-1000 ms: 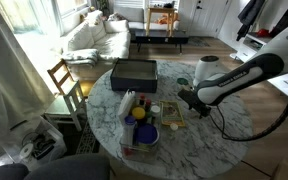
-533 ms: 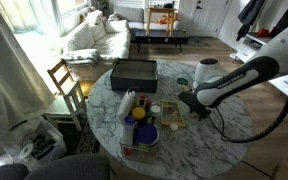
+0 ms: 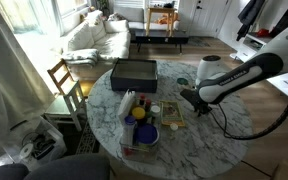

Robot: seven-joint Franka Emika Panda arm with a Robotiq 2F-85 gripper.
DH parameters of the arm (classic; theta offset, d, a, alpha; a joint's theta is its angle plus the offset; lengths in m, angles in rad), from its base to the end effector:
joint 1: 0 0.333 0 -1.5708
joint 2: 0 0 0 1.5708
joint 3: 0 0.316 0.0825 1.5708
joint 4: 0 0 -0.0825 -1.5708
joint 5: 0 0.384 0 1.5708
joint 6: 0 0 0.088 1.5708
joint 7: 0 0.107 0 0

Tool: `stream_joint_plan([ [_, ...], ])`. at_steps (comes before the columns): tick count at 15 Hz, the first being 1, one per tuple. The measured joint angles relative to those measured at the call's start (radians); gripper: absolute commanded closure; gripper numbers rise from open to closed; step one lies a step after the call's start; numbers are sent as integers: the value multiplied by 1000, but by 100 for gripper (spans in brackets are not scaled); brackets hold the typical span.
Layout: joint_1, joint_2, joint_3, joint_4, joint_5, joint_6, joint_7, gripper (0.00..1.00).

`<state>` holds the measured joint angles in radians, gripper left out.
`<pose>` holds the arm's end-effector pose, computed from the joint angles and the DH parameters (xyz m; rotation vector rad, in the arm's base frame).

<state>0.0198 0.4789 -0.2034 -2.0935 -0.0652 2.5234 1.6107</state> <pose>0.5696 -0.1055 0.1907 1.9671 -2.2846 0.0814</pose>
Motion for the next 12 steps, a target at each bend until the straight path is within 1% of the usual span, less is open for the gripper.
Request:
stream_joint_plan([
  [5, 7, -69, -33, -6, -68, -43, -7, 93],
  [8, 7, -106, -40, -5, -119, -21, -13, 93],
  [12, 4, -110, -36, -2, -121, 16, -64, 93],
])
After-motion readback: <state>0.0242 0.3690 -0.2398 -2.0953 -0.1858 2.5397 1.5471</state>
